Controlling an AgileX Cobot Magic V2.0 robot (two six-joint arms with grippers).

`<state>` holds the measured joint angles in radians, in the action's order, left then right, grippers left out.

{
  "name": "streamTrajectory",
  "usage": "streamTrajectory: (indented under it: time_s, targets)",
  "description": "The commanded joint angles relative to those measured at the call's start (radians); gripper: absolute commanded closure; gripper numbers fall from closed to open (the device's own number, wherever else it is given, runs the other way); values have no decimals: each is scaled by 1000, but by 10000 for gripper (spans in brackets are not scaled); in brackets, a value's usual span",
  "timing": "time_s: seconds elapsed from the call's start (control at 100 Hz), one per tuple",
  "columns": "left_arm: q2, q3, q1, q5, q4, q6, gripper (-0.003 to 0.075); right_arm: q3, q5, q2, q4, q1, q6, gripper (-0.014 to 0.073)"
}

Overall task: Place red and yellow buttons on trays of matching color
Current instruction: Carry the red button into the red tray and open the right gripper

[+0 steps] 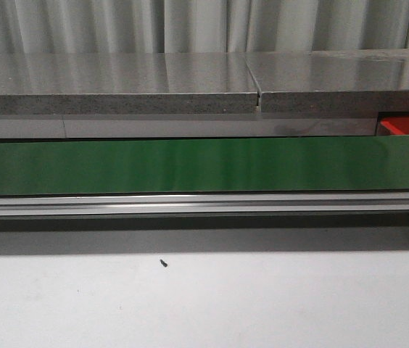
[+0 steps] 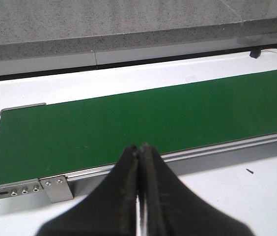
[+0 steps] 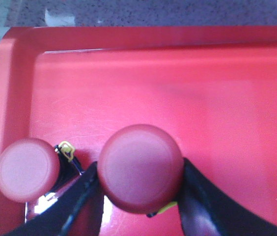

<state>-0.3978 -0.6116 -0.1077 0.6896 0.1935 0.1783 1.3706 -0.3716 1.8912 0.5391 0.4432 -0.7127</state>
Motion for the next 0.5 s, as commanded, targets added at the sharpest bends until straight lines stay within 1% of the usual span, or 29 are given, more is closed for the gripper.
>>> streamTrajectory:
  time_s: [0.0, 0.18, 0.49]
  targets:
    - [-9, -26, -7, -70, 15, -2, 739, 28, 64, -45, 55, 4, 3, 564]
    - [-9, -26, -7, -70, 15, -2, 739, 30, 74, -14, 121, 4, 3, 564]
    - [-9, -26, -7, -70, 15, -2, 739, 30, 75, 35, 134, 3, 3, 563]
